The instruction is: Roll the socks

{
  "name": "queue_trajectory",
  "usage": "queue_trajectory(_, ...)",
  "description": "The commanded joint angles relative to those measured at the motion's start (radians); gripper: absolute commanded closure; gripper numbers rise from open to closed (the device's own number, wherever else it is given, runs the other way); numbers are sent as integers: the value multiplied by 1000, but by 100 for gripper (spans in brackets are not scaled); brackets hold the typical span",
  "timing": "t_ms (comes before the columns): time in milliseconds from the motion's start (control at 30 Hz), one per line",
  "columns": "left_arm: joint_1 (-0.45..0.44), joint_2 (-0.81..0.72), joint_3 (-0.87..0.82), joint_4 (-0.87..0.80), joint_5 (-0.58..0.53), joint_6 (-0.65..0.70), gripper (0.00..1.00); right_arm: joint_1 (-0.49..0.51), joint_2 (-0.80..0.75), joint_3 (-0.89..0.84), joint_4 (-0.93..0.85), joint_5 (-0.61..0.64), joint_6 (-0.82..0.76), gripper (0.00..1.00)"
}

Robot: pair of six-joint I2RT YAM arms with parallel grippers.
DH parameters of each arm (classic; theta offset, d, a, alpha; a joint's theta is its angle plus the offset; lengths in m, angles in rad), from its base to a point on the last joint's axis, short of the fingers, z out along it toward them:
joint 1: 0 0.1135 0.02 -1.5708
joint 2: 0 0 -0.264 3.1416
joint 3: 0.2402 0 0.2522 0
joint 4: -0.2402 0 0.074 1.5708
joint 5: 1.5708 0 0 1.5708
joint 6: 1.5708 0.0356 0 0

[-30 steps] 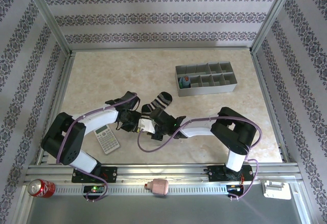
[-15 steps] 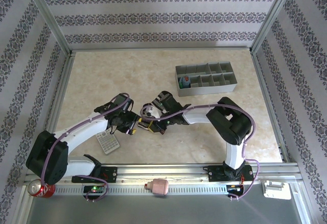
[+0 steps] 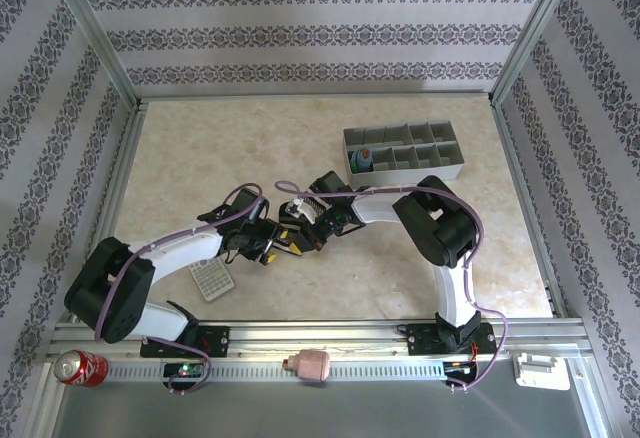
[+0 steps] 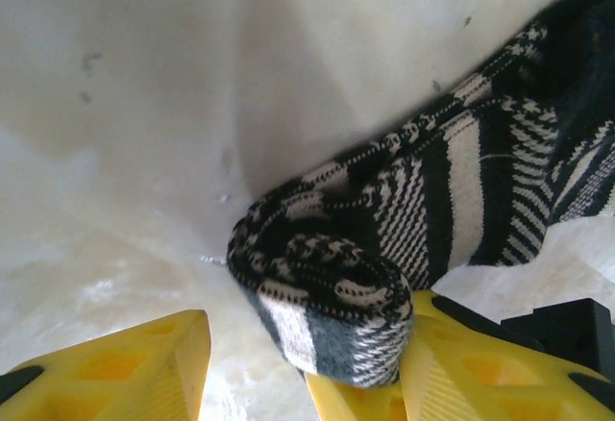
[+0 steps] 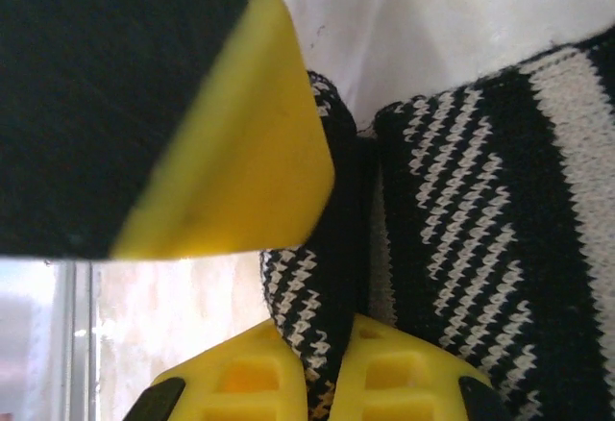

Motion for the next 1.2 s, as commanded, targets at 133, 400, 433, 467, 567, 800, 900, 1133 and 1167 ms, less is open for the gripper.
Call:
queue_trajectory(133, -13, 74, -6, -74, -27, 68, 53, -21, 91, 3, -165, 67, 64, 100)
queue_trajectory(400, -14, 163, 48, -245, -48, 136, 70, -21, 95, 35, -177, 53, 56, 100)
queue_trajectory(433, -13, 176, 56, -257, -50, 143, 77, -20, 89, 35, -179, 61, 48, 100)
queue_trajectory(467, -13, 189, 63, -272, -50, 149, 88, -17, 77, 33, -183, 73, 29, 100)
queue_trajectory(567, -13, 217, 78, -307, -50, 149, 100, 2, -13, -14, -139, 142, -43, 78)
queue_trajectory(800, -13, 233, 116, -336, -39, 152, 100, 133, -447, -374, 314, 660, -330, 51)
queue_trajectory(900, -12, 242, 141, -354, -37, 157, 100, 214, -519, -434, 391, 860, -467, 42)
queue_trajectory(1133, -10, 266, 166, -363, -24, 158, 100, 378, -401, -353, 343, 1099, -670, 43)
queue_trajectory(1167, -11, 267, 167, -364, -23, 160, 100, 392, -371, -333, 340, 1125, -687, 44)
